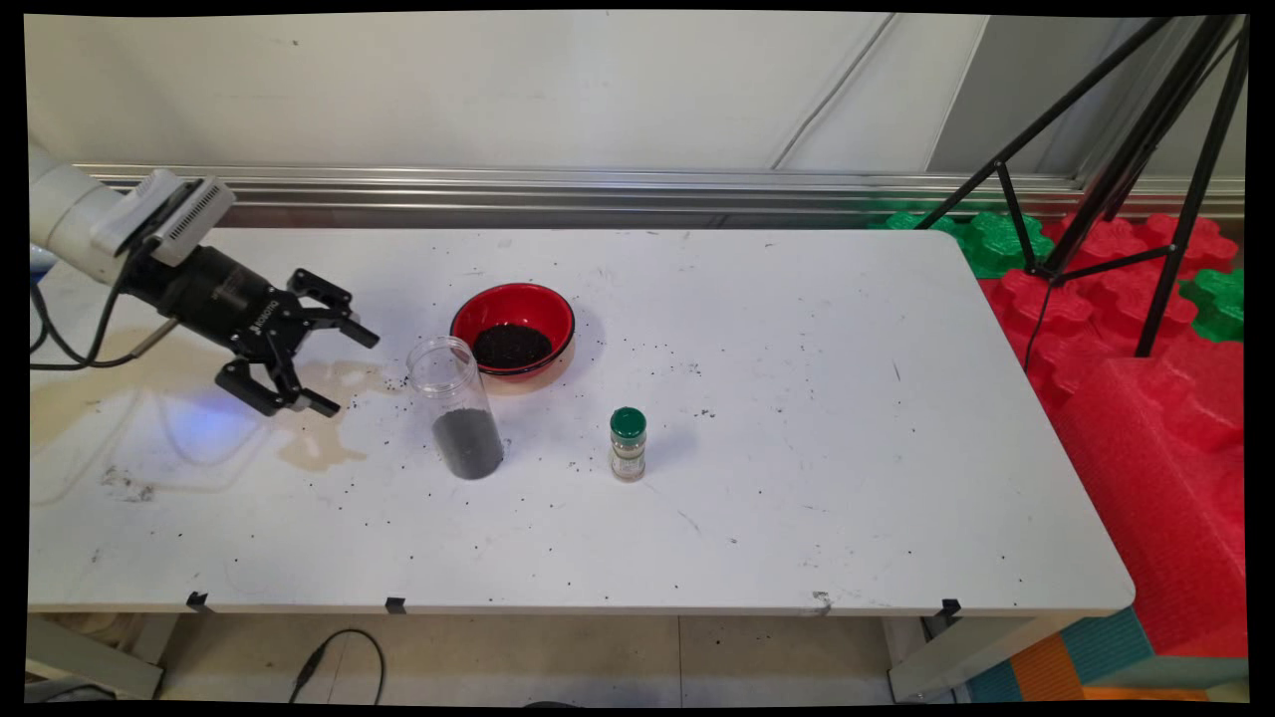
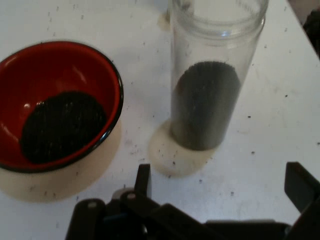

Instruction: Pick up the black seasoning powder from the table

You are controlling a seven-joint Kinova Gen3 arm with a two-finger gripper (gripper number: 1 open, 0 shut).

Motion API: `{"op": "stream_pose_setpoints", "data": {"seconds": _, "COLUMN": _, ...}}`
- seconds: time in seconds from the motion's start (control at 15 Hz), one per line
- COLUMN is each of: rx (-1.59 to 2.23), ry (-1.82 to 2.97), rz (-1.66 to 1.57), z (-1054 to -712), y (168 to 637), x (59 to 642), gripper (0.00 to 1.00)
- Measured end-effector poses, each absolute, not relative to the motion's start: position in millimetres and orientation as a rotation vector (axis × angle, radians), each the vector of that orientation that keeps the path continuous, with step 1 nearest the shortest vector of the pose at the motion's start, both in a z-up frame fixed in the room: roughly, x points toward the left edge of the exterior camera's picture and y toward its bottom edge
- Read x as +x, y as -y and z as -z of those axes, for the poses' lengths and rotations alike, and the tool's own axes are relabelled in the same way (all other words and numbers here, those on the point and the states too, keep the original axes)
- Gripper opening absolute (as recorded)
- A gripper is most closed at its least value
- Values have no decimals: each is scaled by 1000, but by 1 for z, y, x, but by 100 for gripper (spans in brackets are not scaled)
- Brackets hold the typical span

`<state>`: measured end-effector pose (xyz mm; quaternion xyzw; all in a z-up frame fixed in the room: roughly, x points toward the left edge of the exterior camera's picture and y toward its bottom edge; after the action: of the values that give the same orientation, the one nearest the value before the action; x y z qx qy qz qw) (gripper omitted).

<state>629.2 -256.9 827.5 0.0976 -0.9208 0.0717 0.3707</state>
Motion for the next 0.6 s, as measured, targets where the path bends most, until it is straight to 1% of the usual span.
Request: {"op": "stream_pose_setpoints", "data": {"seconds": 0.6, "rx": 192, "ry": 2257, "rz": -161, "z": -807, "y": 268, "x": 604, "gripper": 100}}
